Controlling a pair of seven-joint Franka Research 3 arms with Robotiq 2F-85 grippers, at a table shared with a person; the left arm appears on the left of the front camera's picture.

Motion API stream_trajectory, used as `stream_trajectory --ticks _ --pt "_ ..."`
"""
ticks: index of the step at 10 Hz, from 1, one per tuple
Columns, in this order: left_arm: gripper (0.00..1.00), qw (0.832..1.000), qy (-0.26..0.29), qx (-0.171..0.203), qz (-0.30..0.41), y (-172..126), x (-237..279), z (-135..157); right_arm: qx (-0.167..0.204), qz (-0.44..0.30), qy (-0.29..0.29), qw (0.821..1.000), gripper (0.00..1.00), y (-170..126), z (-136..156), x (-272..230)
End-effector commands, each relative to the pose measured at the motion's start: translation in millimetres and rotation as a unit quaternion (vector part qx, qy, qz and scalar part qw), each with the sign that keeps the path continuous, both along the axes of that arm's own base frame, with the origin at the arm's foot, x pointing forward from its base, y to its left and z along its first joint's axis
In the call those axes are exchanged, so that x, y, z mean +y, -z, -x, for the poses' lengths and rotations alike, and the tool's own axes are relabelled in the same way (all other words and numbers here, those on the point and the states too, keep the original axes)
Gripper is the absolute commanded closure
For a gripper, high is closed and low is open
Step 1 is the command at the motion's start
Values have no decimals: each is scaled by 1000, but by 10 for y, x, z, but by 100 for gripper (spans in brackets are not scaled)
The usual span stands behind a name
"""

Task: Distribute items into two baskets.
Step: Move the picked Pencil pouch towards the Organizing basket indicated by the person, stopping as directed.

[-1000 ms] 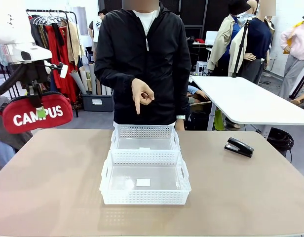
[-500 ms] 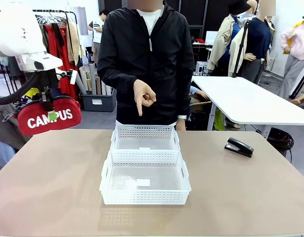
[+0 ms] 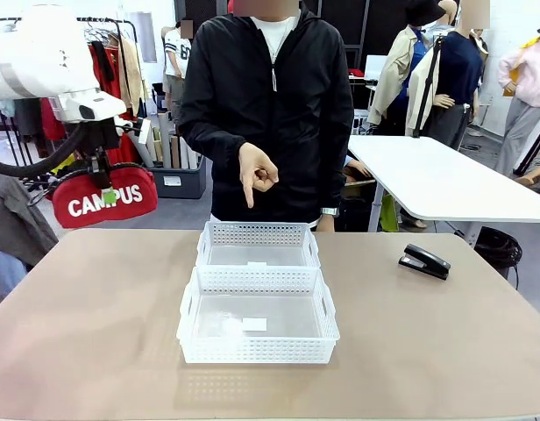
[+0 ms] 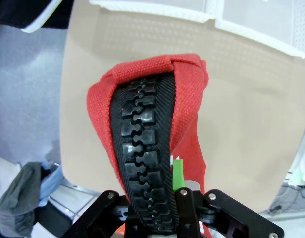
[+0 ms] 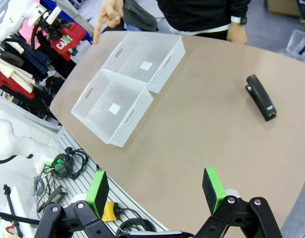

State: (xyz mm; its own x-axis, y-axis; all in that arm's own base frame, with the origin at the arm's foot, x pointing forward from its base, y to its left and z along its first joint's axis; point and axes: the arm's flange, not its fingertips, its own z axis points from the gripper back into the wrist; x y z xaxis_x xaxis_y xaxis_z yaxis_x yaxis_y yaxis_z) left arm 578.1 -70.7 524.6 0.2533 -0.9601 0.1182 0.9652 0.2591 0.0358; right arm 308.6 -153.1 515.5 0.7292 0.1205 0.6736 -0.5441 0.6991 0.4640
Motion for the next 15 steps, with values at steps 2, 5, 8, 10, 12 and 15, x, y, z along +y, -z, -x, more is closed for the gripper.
stream_trajectory --ticks 2,5,8,10,12,15 --pt "100 1000 26 9 -3 -36 -146 -261 -8 -5 -2 1000 0 -12 -10 -1" --pt "100 999 40 6 0 9 -357 -411 -8 -5 -2 1000 0 -12 -10 -1" --pt "100 999 51 2 7 86 -534 -491 -8 -5 -2 1000 0 -12 -10 -1" --pt "100 997 69 -18 17 151 -662 -564 -8 -5 -2 1000 0 -12 -10 -1" --pt "100 996 83 -14 21 240 -777 -640 -8 -5 -2 1000 0 -12 -10 -1" --pt "100 995 96 -14 32 404 -878 -685 -8 -5 -2 1000 0 -12 -10 -1"
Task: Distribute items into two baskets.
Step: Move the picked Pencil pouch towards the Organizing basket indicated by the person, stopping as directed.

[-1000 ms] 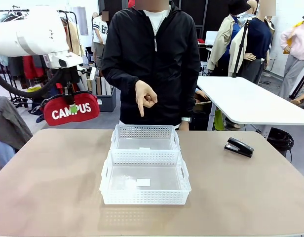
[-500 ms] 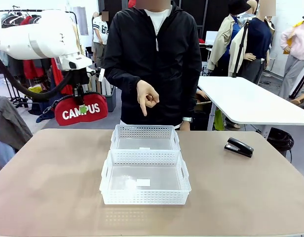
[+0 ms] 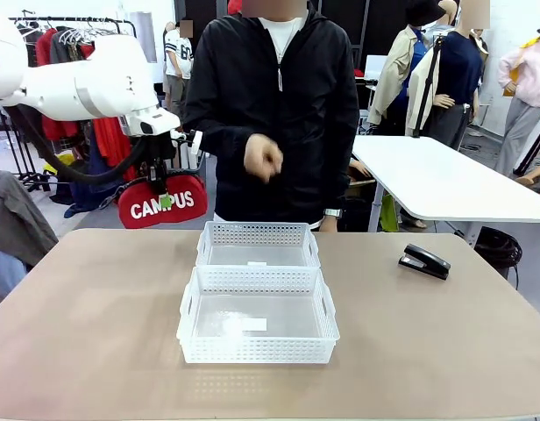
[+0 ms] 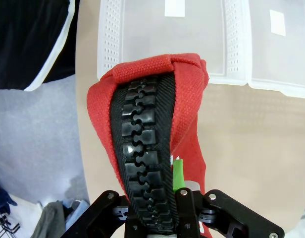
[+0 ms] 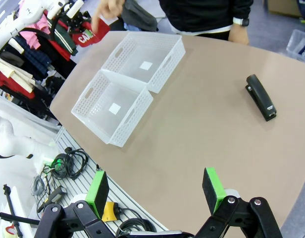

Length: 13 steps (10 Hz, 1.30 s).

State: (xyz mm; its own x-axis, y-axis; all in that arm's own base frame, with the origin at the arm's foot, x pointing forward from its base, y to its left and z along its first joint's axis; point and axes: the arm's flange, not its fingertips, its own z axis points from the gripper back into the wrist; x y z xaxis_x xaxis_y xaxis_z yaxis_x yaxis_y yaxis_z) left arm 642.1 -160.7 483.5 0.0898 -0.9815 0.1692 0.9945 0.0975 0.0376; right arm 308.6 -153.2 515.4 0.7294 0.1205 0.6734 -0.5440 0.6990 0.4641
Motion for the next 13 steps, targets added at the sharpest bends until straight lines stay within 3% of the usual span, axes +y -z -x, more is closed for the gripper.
stream_trajectory --ticks 1,4,5,7,8,9,10,13 --pt "100 1000 17 -9 12 61 -4 -51 -8 -5 -2 1000 0 -12 -10 -1" --pt "100 1000 24 4 19 239 -101 -82 -8 -5 -2 1000 0 -12 -10 -1" --pt "100 1000 -1 23 11 136 28 89 -8 -5 -2 1000 0 -12 -10 -1" --pt "100 996 -74 52 -26 -348 844 1135 -8 -5 -2 1000 0 -12 -10 -1" --pt "100 994 -93 51 -20 -445 1049 1504 -8 -5 -2 1000 0 -12 -10 -1" --pt "100 993 -101 56 -18 -456 1128 1668 -8 -5 -2 1000 0 -12 -10 -1" --pt "100 993 -101 58 -15 -438 1179 1783 -8 -5 -2 1000 0 -12 -10 -1" --pt "100 995 -72 62 8 -458 1100 1659 -8 -5 -2 1000 0 -12 -10 -1"
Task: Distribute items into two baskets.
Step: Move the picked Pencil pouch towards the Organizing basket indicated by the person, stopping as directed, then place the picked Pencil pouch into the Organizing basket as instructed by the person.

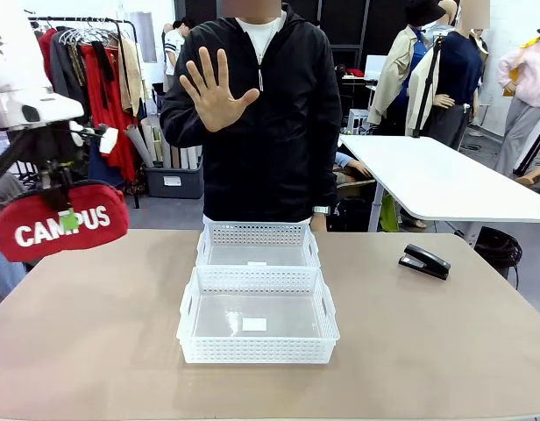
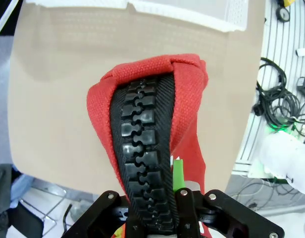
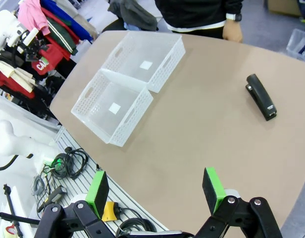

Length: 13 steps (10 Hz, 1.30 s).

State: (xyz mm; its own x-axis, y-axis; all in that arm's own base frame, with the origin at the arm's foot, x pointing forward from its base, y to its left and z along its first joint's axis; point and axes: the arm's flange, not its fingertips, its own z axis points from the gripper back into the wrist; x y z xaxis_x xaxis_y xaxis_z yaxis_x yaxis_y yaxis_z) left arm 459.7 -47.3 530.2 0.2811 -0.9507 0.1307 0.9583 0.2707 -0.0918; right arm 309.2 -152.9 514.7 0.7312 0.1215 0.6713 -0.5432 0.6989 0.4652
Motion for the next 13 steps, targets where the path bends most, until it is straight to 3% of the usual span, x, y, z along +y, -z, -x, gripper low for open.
stream_trajectory --ticks 1,4,5,13 --pt "100 1000 17 -12 19 -17 -22 -161 -9 -6 -2 1000 0 -19 -4 -4" --pt "100 1000 -4 5 -11 -21 -68 -103 -9 -6 -2 1000 0 -19 -4 -4" --pt "100 1000 10 -8 6 37 -112 -138 -9 -6 -2 1000 0 -19 -4 -4" --pt "100 1000 10 -8 6 37 -112 -138 -9 -6 -2 1000 0 -19 -4 -4"
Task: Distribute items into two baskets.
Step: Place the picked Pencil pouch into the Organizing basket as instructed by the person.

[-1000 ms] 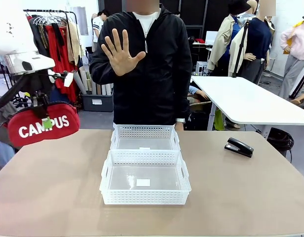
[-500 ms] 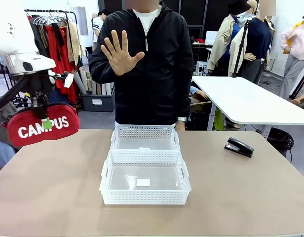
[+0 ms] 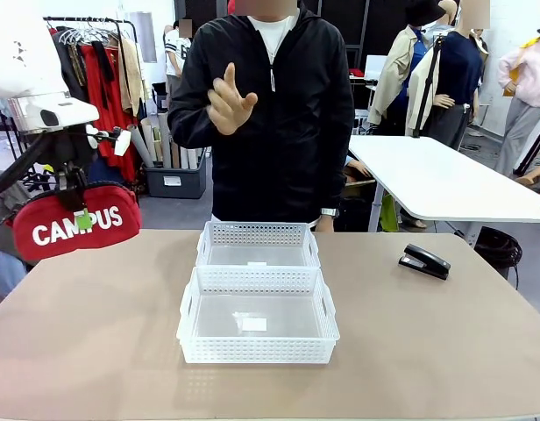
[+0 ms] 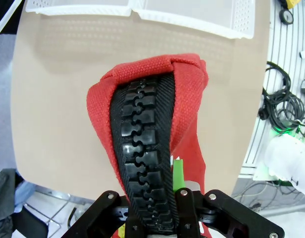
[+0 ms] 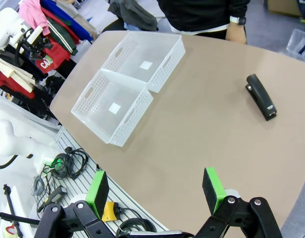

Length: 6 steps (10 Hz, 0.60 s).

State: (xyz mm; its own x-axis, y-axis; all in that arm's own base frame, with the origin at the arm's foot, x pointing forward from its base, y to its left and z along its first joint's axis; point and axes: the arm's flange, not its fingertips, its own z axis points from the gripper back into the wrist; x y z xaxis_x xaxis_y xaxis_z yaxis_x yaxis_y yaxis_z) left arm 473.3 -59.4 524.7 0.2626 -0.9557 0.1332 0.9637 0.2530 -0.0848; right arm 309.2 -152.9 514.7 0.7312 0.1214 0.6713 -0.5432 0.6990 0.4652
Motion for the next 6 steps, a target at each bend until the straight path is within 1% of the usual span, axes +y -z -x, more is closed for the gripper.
stream_trajectory --ticks 1,6 --pt "100 1000 1 -4 5 -17 9 -2 -9 -6 -2 1000 0 -19 -4 -3" --pt "100 1000 1 -4 5 -17 9 -2 -9 -6 -2 1000 0 -19 -4 -3"
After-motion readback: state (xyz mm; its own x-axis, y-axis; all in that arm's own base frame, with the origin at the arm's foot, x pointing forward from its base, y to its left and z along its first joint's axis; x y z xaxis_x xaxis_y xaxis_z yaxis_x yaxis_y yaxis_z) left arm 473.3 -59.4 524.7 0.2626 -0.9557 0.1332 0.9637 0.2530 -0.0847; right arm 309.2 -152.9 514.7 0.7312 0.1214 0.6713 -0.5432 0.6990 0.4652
